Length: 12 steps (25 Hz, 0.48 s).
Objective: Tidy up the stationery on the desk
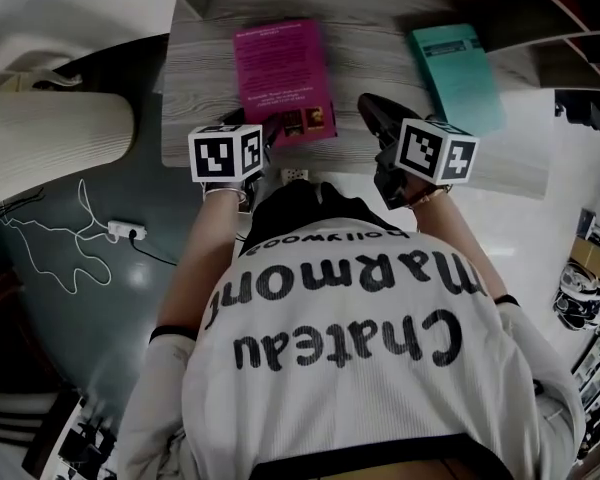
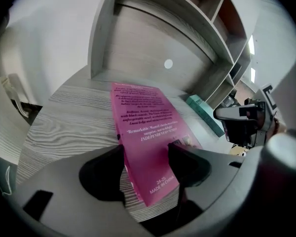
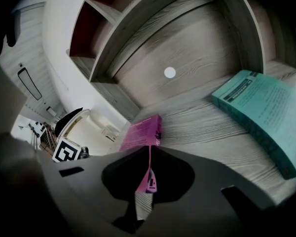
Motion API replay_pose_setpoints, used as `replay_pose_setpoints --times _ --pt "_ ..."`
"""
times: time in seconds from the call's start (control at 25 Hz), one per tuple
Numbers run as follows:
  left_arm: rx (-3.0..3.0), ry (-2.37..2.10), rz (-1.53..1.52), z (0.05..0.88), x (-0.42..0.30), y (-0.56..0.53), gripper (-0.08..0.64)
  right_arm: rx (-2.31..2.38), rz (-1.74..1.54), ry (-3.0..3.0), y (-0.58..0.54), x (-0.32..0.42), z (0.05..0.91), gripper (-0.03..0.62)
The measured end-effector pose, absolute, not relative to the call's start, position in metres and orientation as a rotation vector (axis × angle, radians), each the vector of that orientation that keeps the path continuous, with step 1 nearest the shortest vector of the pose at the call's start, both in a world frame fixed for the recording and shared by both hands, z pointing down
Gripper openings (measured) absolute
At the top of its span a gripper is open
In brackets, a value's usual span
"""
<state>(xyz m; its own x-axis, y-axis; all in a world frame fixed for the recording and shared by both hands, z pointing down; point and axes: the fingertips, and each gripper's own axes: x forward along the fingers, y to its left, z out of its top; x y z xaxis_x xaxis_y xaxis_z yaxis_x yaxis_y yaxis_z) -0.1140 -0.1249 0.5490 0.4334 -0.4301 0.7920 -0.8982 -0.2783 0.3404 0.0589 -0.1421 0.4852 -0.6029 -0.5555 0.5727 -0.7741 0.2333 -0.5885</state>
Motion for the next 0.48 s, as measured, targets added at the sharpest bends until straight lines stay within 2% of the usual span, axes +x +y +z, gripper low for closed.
replay_pose_setpoints --times 0.2,0.48 --pt "1.810 -1.072 0.672 0.5533 -0.1121 -0.1282 0.281 1.266 1.314 -2.259 -0.1425 0.0588 0.4859 0.025" --pt "1.765 -1.033 0.609 0.5528 -0.1127 -0.1268 0.234 1.268 1.314 -2.257 -0.1410 0.0606 0.4872 0.025"
